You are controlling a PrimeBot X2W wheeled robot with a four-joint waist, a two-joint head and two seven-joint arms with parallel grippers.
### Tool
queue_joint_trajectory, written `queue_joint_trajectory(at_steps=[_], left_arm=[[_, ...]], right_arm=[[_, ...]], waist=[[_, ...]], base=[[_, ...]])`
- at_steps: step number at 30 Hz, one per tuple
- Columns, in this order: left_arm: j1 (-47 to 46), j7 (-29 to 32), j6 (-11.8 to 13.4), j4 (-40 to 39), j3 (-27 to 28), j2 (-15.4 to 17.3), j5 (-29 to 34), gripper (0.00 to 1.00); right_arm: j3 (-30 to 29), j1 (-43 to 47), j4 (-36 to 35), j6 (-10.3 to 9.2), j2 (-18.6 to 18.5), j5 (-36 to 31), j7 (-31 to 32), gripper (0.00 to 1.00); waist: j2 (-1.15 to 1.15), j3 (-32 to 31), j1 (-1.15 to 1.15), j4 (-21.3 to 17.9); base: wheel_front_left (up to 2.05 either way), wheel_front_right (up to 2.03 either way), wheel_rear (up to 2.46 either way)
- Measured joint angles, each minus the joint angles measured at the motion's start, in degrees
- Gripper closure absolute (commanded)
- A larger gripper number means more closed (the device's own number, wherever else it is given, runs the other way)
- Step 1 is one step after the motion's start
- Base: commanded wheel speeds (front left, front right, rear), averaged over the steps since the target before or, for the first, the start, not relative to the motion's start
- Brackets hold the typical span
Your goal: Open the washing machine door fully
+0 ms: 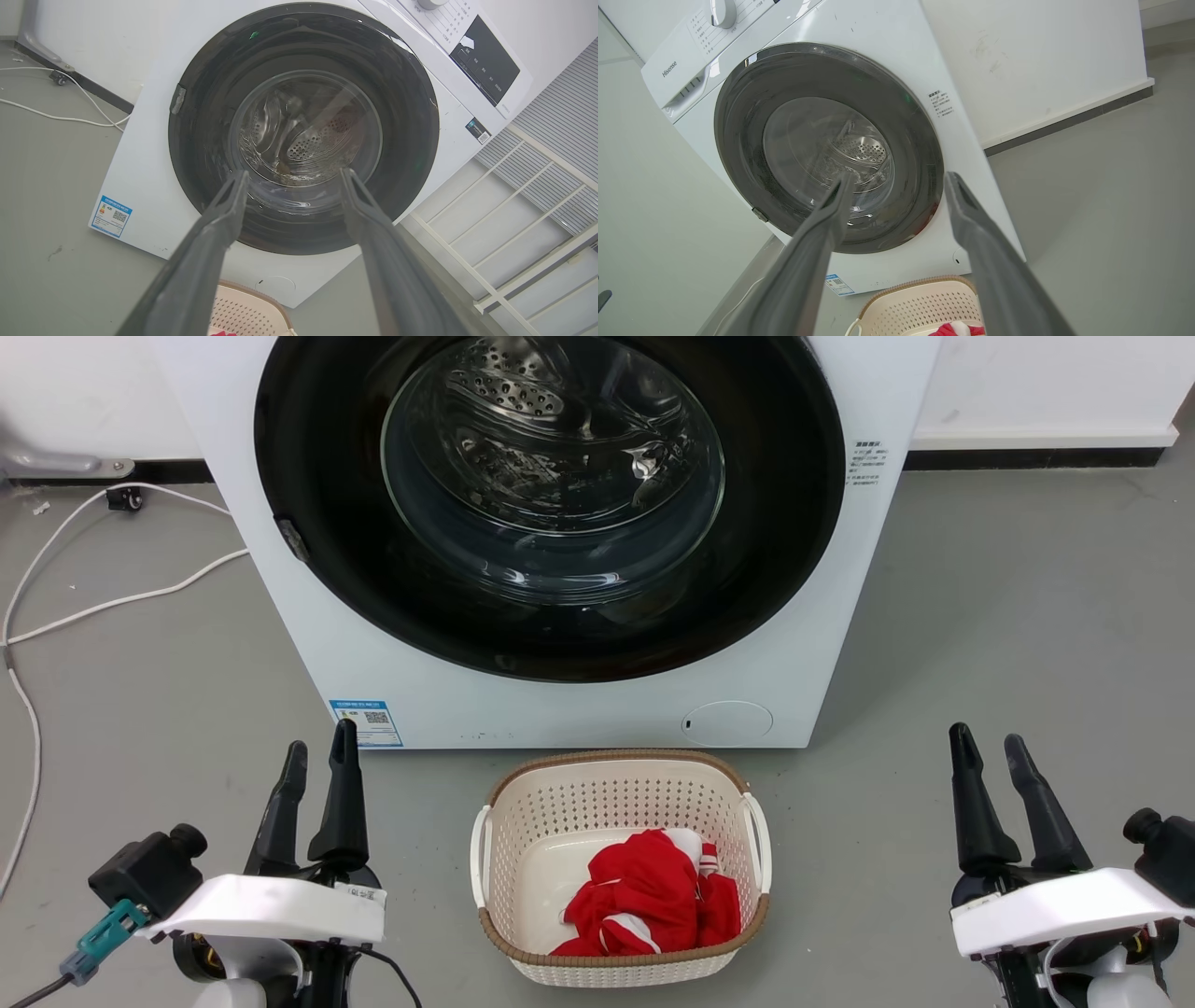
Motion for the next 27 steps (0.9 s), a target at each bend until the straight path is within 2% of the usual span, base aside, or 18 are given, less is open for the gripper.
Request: queue_joint_trajectory(at_steps=[10,27], left_arm=[[0.3,-1.5,0.0,0.6,0.2,-0.2,9.0,0.00],[0.7,-4.0,0.9,1.4,-0.6,-0.1,20.6,0.00]], right_arm=[[0.1,0.3,0.5,0.00,0.0,-6.9,-1.6,0.00],[1.1,0.3,1.1,0.01,0.0,-18.2,-3.7,0.00]], waist=[[0.00,-0.1,0.00,-0.3],[0.00,-0.3,0.00,-0.6]], base=[[0.00,0.00,0.00],[0.00,0.00,0.00]])
